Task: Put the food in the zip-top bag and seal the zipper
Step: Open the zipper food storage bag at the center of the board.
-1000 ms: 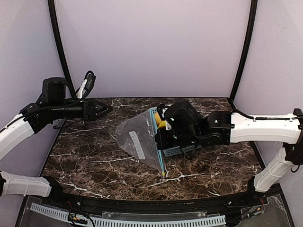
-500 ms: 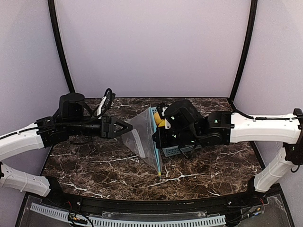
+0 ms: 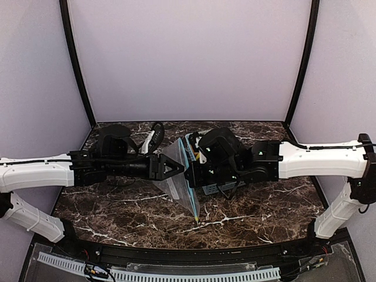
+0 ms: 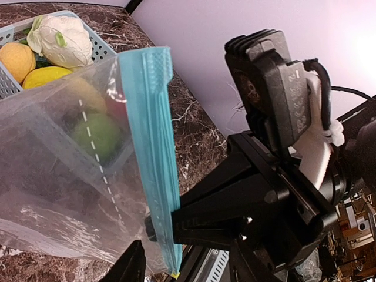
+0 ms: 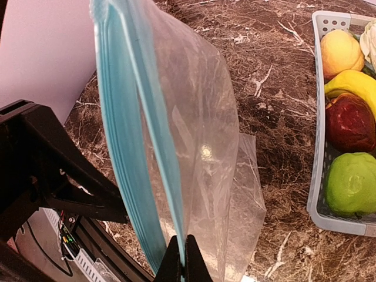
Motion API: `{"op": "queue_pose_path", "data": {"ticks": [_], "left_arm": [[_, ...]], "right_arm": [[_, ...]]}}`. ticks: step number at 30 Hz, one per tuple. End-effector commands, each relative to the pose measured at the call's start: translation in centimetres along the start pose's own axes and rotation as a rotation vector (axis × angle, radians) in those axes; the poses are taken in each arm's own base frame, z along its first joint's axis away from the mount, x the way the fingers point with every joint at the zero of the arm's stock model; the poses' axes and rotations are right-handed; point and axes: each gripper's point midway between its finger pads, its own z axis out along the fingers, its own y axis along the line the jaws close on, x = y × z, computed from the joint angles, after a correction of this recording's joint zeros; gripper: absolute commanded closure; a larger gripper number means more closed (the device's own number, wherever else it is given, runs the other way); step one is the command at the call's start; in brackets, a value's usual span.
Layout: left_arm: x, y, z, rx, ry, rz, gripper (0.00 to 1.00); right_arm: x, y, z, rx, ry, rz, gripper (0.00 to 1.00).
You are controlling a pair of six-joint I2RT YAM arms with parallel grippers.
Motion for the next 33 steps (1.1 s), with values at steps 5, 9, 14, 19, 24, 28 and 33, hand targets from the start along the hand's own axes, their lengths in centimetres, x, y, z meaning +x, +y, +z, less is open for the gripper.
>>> {"op": "queue_pose_path", "data": {"ticks": [5,9,14,19,24,28,33], "left_arm": [[-1.1,0.1,0.5,-0.037,-0.025,0.023,0.6],[-0.9,1.0,0.8,-0.076,-0.012,0.024,0.64],[-0.9,1.6,1.0,-0.112,-0.004,0.024,0.65],[-0.7,2.1,1.3,-0.133,0.009,0.023,0.65],[-0.4,2.5,1.6,-0.149,0.021,0.019,0.65],[-0.2,3.2,1.4,-0.19,0.035,0.017,0.73],[-0.1,3.2,1.3,-0.189,0.037,0.016,0.81]], "right_arm": [[-1.1,1.2,0.2,-0.043,-0.023,0.01,1.0],[-1.0,1.4,0.2,-0.05,-0.021,0.005,1.0],[-0.9,1.6,0.3,-0.054,-0.018,-0.003,1.0],[-0.7,1.8,0.4,-0.06,-0.012,-0.01,1.0],[-0.7,2.0,0.5,-0.059,-0.01,-0.012,1.0],[-0.6,1.8,0.6,-0.045,-0.012,-0.01,1.0],[-0.4,1.3,0.8,-0.018,-0.006,-0.003,1.0]]}}
